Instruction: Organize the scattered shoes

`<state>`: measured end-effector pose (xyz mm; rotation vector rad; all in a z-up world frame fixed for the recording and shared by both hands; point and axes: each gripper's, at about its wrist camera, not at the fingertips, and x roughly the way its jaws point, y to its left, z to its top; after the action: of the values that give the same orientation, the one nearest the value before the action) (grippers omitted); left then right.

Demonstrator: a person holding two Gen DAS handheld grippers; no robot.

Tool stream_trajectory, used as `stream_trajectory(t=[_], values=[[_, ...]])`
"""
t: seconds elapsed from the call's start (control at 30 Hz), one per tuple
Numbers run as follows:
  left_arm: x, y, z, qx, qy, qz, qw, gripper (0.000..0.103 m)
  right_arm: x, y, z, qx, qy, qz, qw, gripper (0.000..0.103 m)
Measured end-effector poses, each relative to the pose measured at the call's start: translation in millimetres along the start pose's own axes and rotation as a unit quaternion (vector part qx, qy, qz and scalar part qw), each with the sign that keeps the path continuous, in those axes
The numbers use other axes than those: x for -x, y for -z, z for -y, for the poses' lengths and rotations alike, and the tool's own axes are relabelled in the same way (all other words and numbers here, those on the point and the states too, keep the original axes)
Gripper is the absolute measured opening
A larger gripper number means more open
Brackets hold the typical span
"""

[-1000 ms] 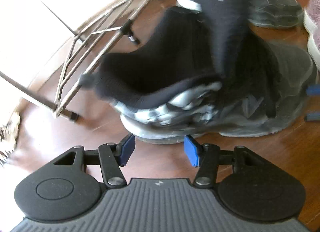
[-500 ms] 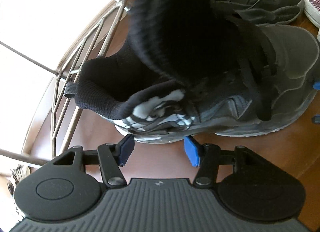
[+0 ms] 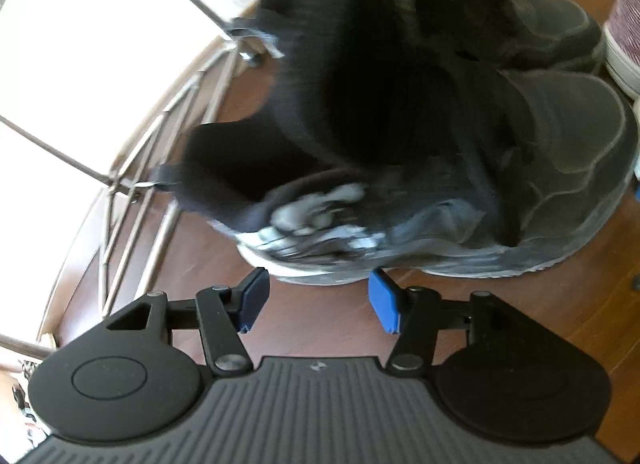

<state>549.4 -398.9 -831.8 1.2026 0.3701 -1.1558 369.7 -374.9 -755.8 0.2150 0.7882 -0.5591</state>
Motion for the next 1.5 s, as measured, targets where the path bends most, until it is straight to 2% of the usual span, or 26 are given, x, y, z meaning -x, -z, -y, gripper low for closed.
stream_trajectory(t=[0.17,0.3,0.37,0.43,0.53,0.6,0.67,0.7,0.8,0.87,0.93,0.97,1.0,1.03,1.07,1.1,1.17,1.2,1.23,1.3,1.33,1.37,1.43,1.5], values=[[-4,-4,-7,0.001,-0.009,-0.013,0.9999,0.058,10,9,-1,-0.025,-0.030,-0.014,0.999,0.039],[-7,-8,17,-0.036,0.005,-0.019,0.9992,0.058,9,15,1,-0.031,-0.030,-0.023,0.999,0.042],[-7,-8,26,-0.040,-0.001,-0.017,0.9990,0.059,15,17,-1,-0.034,-0.031,-0.023,0.999,0.042],[0,1,22,-0.011,0.015,-0.006,0.9998,0.060,21,19,0,-0.035,-0.028,-0.021,0.999,0.044],[25,32,16,0.037,0.029,-0.005,0.9989,0.061,38,27,2,-0.033,-0.015,-0.014,0.999,0.060],[48,60,16,0.070,0.045,-0.010,0.9965,0.062,46,32,3,-0.027,-0.011,-0.009,1.000,0.060],[80,100,17,0.121,0.069,-0.023,0.9900,0.065,57,39,-1,-0.010,-0.004,-0.002,1.000,0.061],[106,133,21,0.159,0.087,-0.037,0.9827,0.065,63,43,-4,-0.002,-0.002,0.002,1.000,0.062],[163,180,53,0.215,0.101,-0.063,0.9694,0.066,74,47,-14,-0.010,-0.010,0.001,1.000,0.069],[205,183,30,0.244,0.101,-0.081,0.9611,0.067,77,48,-25,-0.018,-0.030,-0.006,0.999,0.069],[252,222,36,0.302,0.099,-0.109,0.9418,0.067,79,46,-42,-0.005,-0.047,-0.013,0.999,0.069],[265,230,38,0.326,0.095,-0.116,0.9333,0.067,79,46,-53,0.005,-0.059,-0.017,0.998,0.069],[284,250,43,0.368,0.084,-0.125,0.9175,0.067,80,45,-64,0.016,-0.070,-0.019,0.997,0.069],[310,279,46,0.422,0.065,-0.130,0.8948,0.067,80,44,-74,0.024,-0.084,-0.021,0.996,0.069],[329,299,47,0.457,0.052,-0.129,0.8784,0.068,81,45,-83,0.024,-0.103,-0.024,0.994,0.068],[341,313,48,0.476,0.044,-0.128,0.8687,0.068,82,46,-92,0.025,-0.121,-0.027,0.992,0.067],[366,351,47,0.539,0.014,-0.128,0.8321,0.068,81,48,-107,0.011,-0.155,-0.044,0.987,0.066],[376,369,43,0.576,-0.003,-0.128,0.8075,0.068,80,49,-113,0.003,-0.168,-0.056,0.984,0.066],[380,376,41,0.591,-0.008,-0.126,0.7969,0.068,80,51,-125,-0.003,-0.187,-0.073,0.980,0.065],[396,393,35,0.625,-0.013,-0.101,0.7738,0.068,86,51,-146,0.018,-0.206,-0.079,0.975,0.065],[394,393,36,0.627,-0.014,-0.092,0.7731,0.068,90,52,-155,0.030,-0.216,-0.079,0.973,0.065],[396,395,36,0.625,-0.012,-0.088,0.7759,0.068,95,52,-163,0.041,-0.222,-0.070,0.972,0.064],[395,396,35,0.608,-0.007,-0.089,0.7889,0.068,104,54,-177,0.054,-0.237,-0.060,0.968,0.065],[397,393,35,0.592,-0.005,-0.083,0.8014,0.068,108,57,-187,0.048,-0.249,-0.070,0.965,0.066]])
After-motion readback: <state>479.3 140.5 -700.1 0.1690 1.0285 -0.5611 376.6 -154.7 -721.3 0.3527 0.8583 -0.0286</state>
